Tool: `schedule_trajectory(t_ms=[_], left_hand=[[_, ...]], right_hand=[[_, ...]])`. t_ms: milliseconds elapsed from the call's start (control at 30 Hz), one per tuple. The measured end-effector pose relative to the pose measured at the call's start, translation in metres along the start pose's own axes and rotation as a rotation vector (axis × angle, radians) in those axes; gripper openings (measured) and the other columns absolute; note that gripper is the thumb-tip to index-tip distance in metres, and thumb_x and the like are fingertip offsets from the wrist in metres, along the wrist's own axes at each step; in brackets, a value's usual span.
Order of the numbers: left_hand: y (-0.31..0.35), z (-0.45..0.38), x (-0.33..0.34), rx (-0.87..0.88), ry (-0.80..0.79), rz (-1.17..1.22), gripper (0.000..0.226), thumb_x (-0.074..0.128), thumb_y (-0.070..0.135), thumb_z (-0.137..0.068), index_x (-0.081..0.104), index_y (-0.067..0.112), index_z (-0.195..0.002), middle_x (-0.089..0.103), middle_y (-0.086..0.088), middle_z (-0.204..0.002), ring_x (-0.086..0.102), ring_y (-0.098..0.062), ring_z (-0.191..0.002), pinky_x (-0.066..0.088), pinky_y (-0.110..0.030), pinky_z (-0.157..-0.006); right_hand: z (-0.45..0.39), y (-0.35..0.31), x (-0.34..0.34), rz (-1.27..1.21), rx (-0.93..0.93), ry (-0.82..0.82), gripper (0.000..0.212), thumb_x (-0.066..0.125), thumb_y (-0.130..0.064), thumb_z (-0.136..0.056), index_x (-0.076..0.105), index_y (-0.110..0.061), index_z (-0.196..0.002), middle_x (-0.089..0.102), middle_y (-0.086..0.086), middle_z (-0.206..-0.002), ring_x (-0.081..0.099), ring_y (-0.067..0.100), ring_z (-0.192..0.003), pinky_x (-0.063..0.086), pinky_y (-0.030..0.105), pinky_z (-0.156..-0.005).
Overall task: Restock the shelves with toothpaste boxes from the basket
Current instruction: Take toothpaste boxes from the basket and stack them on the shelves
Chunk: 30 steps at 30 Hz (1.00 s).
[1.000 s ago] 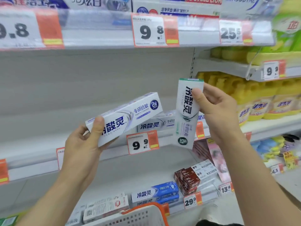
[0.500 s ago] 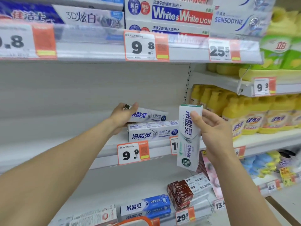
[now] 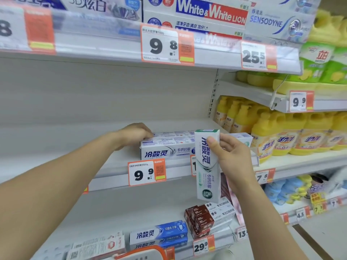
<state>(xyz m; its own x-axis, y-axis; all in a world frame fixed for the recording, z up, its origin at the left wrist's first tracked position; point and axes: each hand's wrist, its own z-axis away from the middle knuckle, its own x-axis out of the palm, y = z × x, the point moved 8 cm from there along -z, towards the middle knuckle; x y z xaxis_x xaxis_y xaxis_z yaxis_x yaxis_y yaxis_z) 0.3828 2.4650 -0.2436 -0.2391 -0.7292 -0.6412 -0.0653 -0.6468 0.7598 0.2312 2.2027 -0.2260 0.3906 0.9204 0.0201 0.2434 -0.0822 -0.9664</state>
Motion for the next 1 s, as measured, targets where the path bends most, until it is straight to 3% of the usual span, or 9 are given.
schedule_trajectory(t_ms=[100, 200, 300, 467, 633, 700, 767, 900, 1000], left_hand=[[0.037, 0.029, -0.016, 0.291, 0.331, -0.019, 0.041, 0.069, 0.029, -0.091, 0.056, 0.016, -0.128, 0.058, -0.003, -0.128, 0.053, -0.015, -0.112, 0.038, -0.025, -0.093], [0.085, 0.072, 0.019, 0.582, 0.095, -0.034, 0.070, 0.078, 0.036, -0.083, 0.044, 0.023, -0.143, 0.053, 0.009, -0.137, 0.051, -0.002, -0.121, 0.040, -0.017, -0.099], [0.106, 0.095, 0.051, 0.551, -0.160, 0.006, 0.077, 0.079, 0.042, -0.079, 0.041, 0.027, -0.143, 0.057, 0.012, -0.129, 0.062, -0.002, -0.113, 0.053, -0.024, -0.093], [0.112, 0.097, 0.044, 0.519, -0.092, 0.226, 0.037, 0.077, 0.019, -0.085, 0.064, 0.010, -0.118, 0.072, -0.008, -0.109, 0.074, -0.020, -0.087, 0.062, -0.035, -0.071], [0.109, 0.090, 0.043, 0.481, 0.026, 0.597, 0.038, 0.067, 0.019, -0.090, 0.052, 0.008, -0.123, 0.064, -0.009, -0.121, 0.076, -0.023, -0.082, 0.061, -0.033, -0.061], [0.120, 0.086, 0.041, 0.558, 0.100, 0.424, 0.050, 0.064, 0.039, -0.088, 0.047, 0.017, -0.129, 0.060, 0.002, -0.131, 0.071, -0.019, -0.101, 0.059, -0.032, -0.077], [0.128, 0.073, 0.041, 0.603, 0.213, -0.048, 0.071, 0.059, 0.059, -0.087, 0.035, 0.020, -0.141, 0.050, 0.005, -0.144, 0.054, -0.014, -0.127, 0.047, -0.040, -0.102], [0.103, 0.033, 0.061, 0.440, 0.212, -0.569, 0.087, 0.035, 0.071, -0.092, 0.015, 0.013, -0.154, 0.028, -0.010, -0.158, 0.026, -0.027, -0.146, 0.023, -0.054, -0.117], [0.072, 0.025, 0.090, 0.388, 0.159, -0.900, 0.083, 0.024, 0.070, -0.095, 0.020, 0.011, -0.153, 0.029, -0.012, -0.158, 0.029, -0.031, -0.143, 0.023, -0.055, -0.116]], right_hand=[[0.000, -0.004, 0.005, 0.061, -0.029, -0.036, 0.041, 0.076, -0.032, -0.086, 0.068, -0.014, -0.122, 0.077, 0.001, -0.102, 0.074, 0.018, -0.096, 0.057, 0.049, -0.092], [0.004, -0.013, 0.020, 0.084, -0.070, -0.167, 0.032, 0.072, -0.027, -0.089, 0.070, -0.019, -0.120, 0.078, -0.002, -0.102, 0.074, 0.015, -0.095, 0.058, 0.044, -0.092], [0.011, -0.017, 0.037, 0.082, -0.092, -0.333, 0.030, 0.070, -0.025, -0.088, 0.071, -0.021, -0.118, 0.077, 0.000, -0.106, 0.072, 0.018, -0.103, 0.056, 0.040, -0.095], [0.011, -0.010, 0.032, -0.082, 0.003, -0.385, 0.052, 0.073, -0.032, -0.079, 0.061, -0.016, -0.128, 0.076, 0.010, -0.108, 0.072, 0.027, -0.103, 0.057, 0.042, -0.092], [0.005, -0.028, 0.007, 0.292, -0.150, -0.390, 0.056, 0.083, -0.019, -0.077, 0.061, -0.021, -0.129, 0.074, -0.003, -0.112, 0.069, 0.007, -0.106, 0.054, 0.028, -0.093], [0.001, -0.045, -0.001, 0.313, -0.283, -0.318, 0.047, 0.079, -0.006, -0.082, 0.064, -0.022, -0.124, 0.071, -0.012, -0.113, 0.066, -0.002, -0.105, 0.051, 0.016, -0.089], [-0.008, -0.061, -0.009, 0.408, -0.411, -0.222, 0.050, 0.076, -0.007, -0.086, 0.061, -0.028, -0.129, 0.066, -0.015, -0.122, 0.061, -0.002, -0.112, 0.048, 0.013, -0.091], [-0.055, -0.082, -0.009, 0.834, -0.565, -0.137, 0.052, 0.076, -0.017, -0.087, 0.058, -0.025, -0.136, 0.063, -0.006, -0.128, 0.055, 0.017, -0.120, 0.042, 0.037, -0.107], [-0.095, -0.076, 0.008, 1.094, -0.573, -0.245, 0.052, 0.073, -0.021, -0.089, 0.056, -0.024, -0.137, 0.063, -0.002, -0.133, 0.054, 0.024, -0.125, 0.023, 0.052, -0.118]])
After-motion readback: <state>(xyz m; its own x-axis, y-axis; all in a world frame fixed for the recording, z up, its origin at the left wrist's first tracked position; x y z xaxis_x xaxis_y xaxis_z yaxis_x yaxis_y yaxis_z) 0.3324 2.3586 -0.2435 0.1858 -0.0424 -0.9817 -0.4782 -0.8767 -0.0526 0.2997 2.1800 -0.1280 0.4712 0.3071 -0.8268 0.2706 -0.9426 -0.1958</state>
